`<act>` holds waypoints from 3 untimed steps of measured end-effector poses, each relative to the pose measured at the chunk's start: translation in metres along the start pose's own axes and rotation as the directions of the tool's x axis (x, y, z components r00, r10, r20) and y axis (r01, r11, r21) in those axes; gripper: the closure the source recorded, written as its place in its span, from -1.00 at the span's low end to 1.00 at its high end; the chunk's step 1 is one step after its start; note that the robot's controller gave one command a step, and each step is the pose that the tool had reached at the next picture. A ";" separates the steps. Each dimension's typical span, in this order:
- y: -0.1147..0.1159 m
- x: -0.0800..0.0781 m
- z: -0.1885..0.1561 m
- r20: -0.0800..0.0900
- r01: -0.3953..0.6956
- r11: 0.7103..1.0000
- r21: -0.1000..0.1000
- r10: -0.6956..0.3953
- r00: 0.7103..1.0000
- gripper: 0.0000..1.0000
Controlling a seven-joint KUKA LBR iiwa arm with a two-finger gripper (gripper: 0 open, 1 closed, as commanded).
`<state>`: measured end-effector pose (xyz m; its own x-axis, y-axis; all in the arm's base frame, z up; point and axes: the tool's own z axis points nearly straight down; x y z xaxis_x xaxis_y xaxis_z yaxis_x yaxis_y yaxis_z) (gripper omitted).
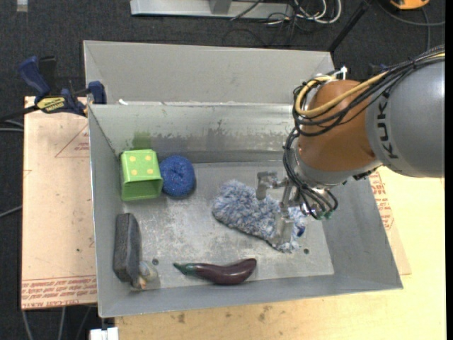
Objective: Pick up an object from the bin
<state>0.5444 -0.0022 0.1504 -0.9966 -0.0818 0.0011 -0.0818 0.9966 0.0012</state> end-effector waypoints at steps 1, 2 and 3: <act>0.002 -0.019 0.044 0.003 0.029 1.000 0.000 -0.029 1.000 1.00; 0.002 -0.019 0.044 0.003 0.029 1.000 0.000 -0.029 1.000 1.00; 0.015 -0.015 -0.090 0.005 0.068 0.998 0.001 -0.068 0.998 1.00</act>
Offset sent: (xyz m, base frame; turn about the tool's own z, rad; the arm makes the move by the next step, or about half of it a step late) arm 0.0000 0.0000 0.0000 0.0000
